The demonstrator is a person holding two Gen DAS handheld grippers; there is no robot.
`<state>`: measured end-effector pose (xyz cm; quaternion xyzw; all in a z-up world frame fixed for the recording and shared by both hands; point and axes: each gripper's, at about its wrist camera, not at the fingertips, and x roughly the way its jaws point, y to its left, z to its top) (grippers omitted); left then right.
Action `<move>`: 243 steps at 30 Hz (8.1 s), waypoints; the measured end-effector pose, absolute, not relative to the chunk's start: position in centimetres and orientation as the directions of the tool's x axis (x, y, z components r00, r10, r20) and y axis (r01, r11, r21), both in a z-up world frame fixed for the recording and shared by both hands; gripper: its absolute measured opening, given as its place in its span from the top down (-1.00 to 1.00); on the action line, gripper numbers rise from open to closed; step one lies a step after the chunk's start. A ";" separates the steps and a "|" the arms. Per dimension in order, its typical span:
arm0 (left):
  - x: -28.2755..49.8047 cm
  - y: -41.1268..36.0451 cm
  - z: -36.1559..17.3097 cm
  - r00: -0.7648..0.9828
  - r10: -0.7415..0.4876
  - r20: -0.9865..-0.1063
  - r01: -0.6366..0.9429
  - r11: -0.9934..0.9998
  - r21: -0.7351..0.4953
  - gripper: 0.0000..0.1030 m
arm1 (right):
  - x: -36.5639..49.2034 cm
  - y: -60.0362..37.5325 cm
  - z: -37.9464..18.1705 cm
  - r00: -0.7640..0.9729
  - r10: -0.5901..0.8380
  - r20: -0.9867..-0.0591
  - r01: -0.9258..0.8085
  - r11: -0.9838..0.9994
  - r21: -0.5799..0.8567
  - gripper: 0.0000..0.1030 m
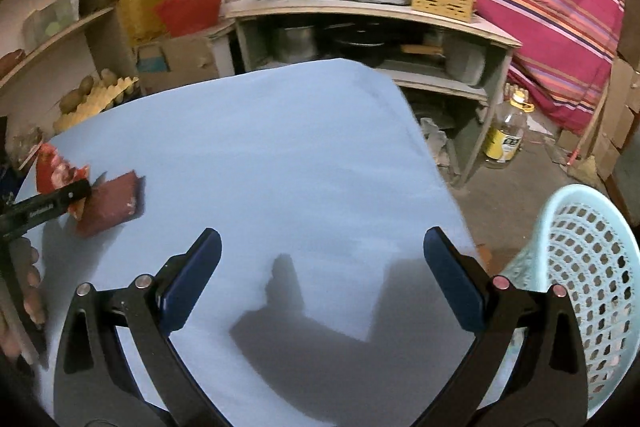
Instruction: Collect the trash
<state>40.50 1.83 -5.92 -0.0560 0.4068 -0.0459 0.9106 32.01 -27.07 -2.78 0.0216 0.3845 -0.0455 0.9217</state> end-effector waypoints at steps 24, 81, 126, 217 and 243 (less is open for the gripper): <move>33.2 12.4 -1.2 0.777 0.000 -0.630 -0.084 0.991 -0.104 0.04 | 36.5 -12.0 -4.7 0.668 0.120 -0.735 -0.140 0.990 0.034 -0.91; 28.6 -11.2 4.1 0.812 -0.298 -0.502 0.302 0.950 -0.076 0.04 | 20.2 -40.8 4.2 0.762 -0.162 -0.627 0.199 0.980 -0.012 -0.69; 24.1 -42.9 -2.7 0.581 -0.501 -0.641 0.615 0.787 -0.057 -0.40 | 12.2 -58.4 2.3 0.714 -0.279 -0.642 0.483 0.860 0.164 -0.91; 0.0 -4.6 -2.6 0.921 -0.102 -0.377 0.108 0.994 -0.005 -0.91 | -2.7 -24.0 -1.9 0.921 -0.068 -0.382 0.071 0.997 -0.006 -0.92; 0.0 -4.6 -2.8 0.933 -0.046 -0.357 0.063 0.997 0.035 -0.91 | -3.0 -23.4 -2.0 0.926 -0.086 -0.367 0.079 0.996 -0.036 -0.92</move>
